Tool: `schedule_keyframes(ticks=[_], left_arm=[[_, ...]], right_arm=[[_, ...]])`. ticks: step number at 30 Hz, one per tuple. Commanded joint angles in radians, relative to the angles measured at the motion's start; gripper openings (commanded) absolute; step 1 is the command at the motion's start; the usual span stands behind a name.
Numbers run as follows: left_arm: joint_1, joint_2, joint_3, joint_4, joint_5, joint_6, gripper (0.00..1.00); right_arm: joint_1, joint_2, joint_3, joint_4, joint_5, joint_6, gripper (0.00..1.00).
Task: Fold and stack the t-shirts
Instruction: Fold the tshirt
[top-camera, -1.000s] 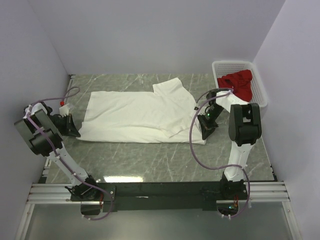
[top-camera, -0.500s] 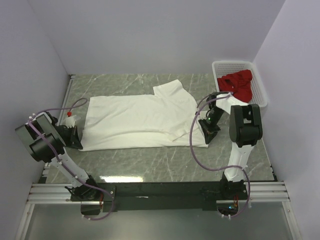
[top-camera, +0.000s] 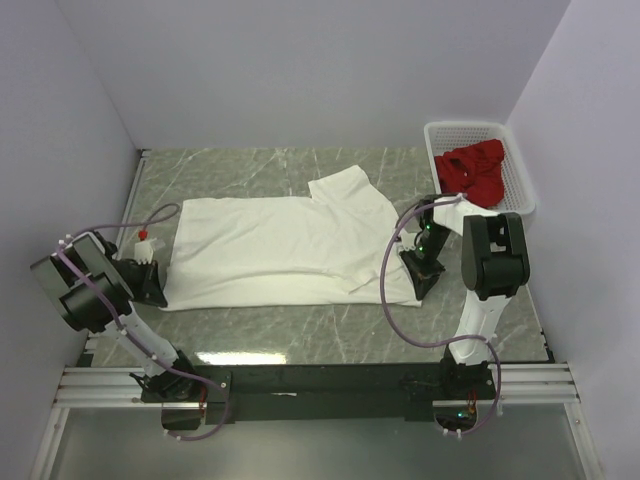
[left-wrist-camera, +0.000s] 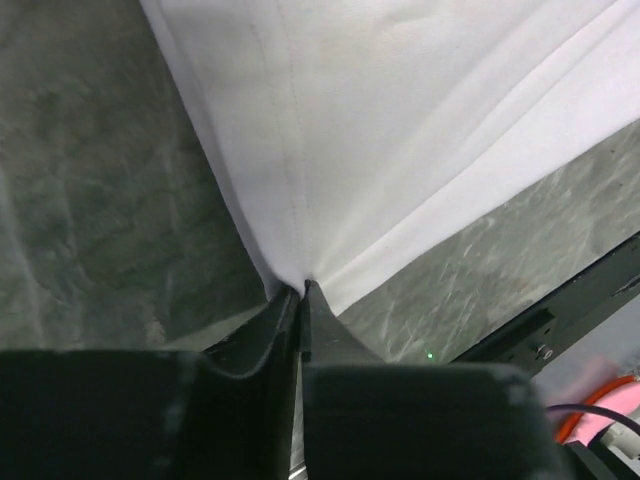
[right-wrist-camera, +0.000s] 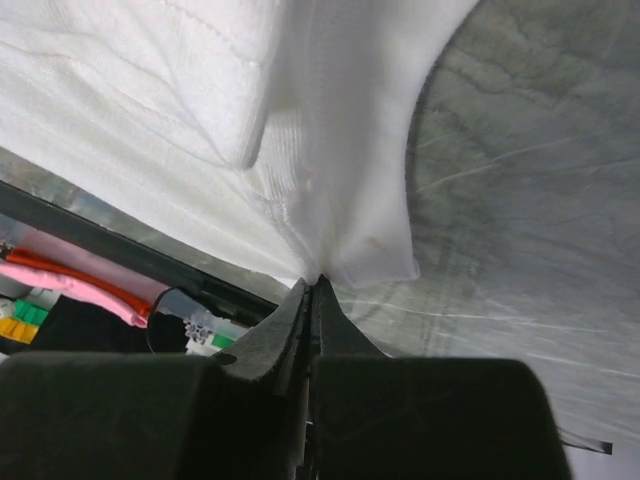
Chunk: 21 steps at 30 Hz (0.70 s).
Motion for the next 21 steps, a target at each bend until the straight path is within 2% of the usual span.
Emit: schedule_keyframes(ticks=[1, 2, 3, 4, 5, 7, 8, 10, 13, 14, 16, 17, 18, 19, 20, 21], left_arm=[[0.012, -0.051, -0.028, -0.002, -0.007, 0.048, 0.12], [0.029, -0.061, -0.018, -0.017, 0.021, 0.061, 0.28], [0.037, -0.093, 0.002, -0.034, 0.056, 0.087, 0.34], [0.044, -0.109, 0.058, -0.078, 0.145, 0.099, 0.38], [0.049, -0.123, 0.095, -0.095, 0.185, 0.110, 0.42], [0.049, -0.157, 0.214, -0.129, 0.283, 0.130, 0.48], [0.034, -0.181, 0.247, -0.114, 0.384, 0.110, 0.55], [-0.015, -0.207, 0.316, -0.060, 0.441, 0.069, 0.57], [-0.220, -0.273, 0.305, 0.146, 0.452, -0.046, 0.58], [-0.347, -0.291, 0.285, 0.290, 0.445, -0.138, 0.58], [-0.487, -0.327, 0.230, 0.422, 0.429, -0.188, 0.58], [-0.628, -0.333, 0.216, 0.472, 0.420, -0.194, 0.57], [-0.700, -0.336, 0.181, 0.569, 0.397, -0.185, 0.57], [-0.768, -0.336, 0.164, 0.604, 0.389, -0.162, 0.57], [-0.895, -0.332, 0.148, 0.639, 0.379, -0.092, 0.56], [-0.952, -0.315, 0.116, 0.699, 0.351, -0.059, 0.56]], right_arm=[[-0.004, -0.034, 0.002, -0.015, 0.010, -0.006, 0.07], [-0.004, -0.042, 0.008, -0.032, 0.002, -0.018, 0.11], [-0.007, -0.050, 0.016, -0.046, -0.007, -0.021, 0.18], [-0.008, -0.080, 0.039, -0.072, -0.018, -0.026, 0.33], [-0.008, -0.097, 0.056, -0.085, -0.026, -0.031, 0.36], [-0.010, -0.136, 0.111, -0.118, -0.040, -0.032, 0.38], [-0.013, -0.142, 0.130, -0.128, -0.044, -0.038, 0.38], [-0.016, -0.163, 0.162, -0.129, -0.044, -0.037, 0.38], [-0.017, -0.171, 0.144, -0.091, -0.046, -0.023, 0.36], [-0.016, -0.166, 0.134, -0.083, -0.058, -0.012, 0.36], [-0.020, -0.139, 0.118, -0.054, -0.073, 0.005, 0.33], [-0.020, -0.133, 0.111, -0.039, -0.084, 0.020, 0.32], [-0.025, -0.114, 0.104, -0.022, -0.087, 0.028, 0.31], [-0.039, -0.101, 0.104, -0.001, -0.096, 0.047, 0.29], [-0.050, -0.085, 0.107, 0.004, -0.113, 0.058, 0.29], [-0.057, -0.049, 0.122, 0.004, -0.157, 0.069, 0.28]])
